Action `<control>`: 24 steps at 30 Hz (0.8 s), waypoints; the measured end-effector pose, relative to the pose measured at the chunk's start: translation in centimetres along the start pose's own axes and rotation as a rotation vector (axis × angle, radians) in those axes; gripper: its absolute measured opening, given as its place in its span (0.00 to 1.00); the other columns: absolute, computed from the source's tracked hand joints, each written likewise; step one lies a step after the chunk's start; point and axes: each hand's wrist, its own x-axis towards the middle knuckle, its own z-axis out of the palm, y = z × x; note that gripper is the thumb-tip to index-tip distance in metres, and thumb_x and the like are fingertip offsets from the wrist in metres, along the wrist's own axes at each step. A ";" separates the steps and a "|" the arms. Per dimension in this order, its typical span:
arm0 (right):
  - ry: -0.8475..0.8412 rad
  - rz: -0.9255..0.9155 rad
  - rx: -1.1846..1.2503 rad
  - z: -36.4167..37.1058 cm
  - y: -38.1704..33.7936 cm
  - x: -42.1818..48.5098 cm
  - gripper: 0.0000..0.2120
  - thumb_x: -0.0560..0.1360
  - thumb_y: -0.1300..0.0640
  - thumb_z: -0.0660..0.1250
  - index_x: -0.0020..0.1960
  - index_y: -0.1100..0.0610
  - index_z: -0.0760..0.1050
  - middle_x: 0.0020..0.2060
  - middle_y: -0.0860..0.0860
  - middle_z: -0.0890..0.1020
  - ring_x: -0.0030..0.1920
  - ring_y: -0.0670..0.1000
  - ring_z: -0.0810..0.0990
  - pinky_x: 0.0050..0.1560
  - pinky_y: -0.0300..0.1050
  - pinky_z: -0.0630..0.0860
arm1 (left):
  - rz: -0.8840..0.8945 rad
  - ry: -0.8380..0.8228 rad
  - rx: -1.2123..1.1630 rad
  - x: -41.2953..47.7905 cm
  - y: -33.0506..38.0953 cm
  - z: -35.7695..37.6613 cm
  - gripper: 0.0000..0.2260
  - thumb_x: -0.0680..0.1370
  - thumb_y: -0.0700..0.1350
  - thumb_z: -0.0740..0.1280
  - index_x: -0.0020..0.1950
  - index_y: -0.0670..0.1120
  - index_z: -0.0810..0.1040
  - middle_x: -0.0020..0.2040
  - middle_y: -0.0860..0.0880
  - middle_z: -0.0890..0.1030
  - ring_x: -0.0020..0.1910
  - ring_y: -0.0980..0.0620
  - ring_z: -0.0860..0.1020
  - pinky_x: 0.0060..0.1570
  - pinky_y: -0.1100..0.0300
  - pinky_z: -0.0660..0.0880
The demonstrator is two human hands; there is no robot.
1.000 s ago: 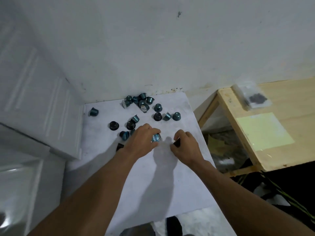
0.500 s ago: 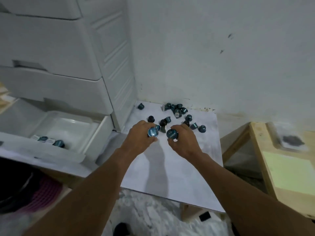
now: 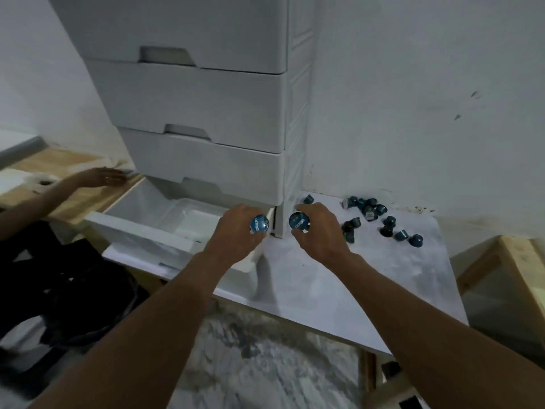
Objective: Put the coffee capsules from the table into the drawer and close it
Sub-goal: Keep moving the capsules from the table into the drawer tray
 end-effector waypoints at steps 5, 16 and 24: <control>-0.026 -0.002 -0.023 4.6 -5.5 0.6 0.14 0.68 0.63 0.69 0.53 0.57 0.77 0.48 0.54 0.79 0.50 0.52 0.75 0.45 0.38 0.66 | 0.014 0.017 -0.035 -2.0 -5.9 -4.0 0.13 0.70 0.41 0.73 0.53 0.43 0.79 0.49 0.45 0.80 0.47 0.48 0.77 0.50 0.49 0.78; -0.059 -0.006 -0.058 11.3 -10.9 4.0 0.09 0.67 0.64 0.71 0.47 0.59 0.77 0.45 0.55 0.79 0.46 0.53 0.75 0.43 0.40 0.65 | -0.007 -0.038 -0.007 0.0 -13.8 -6.9 0.17 0.71 0.43 0.73 0.59 0.43 0.78 0.54 0.45 0.80 0.51 0.48 0.77 0.52 0.60 0.72; -0.138 0.055 -0.013 16.4 -9.8 9.9 0.12 0.68 0.66 0.71 0.51 0.62 0.77 0.47 0.56 0.79 0.48 0.55 0.75 0.45 0.42 0.70 | -0.050 -0.163 0.059 6.0 -18.2 -5.6 0.13 0.73 0.42 0.71 0.56 0.41 0.79 0.52 0.43 0.81 0.49 0.49 0.78 0.50 0.62 0.72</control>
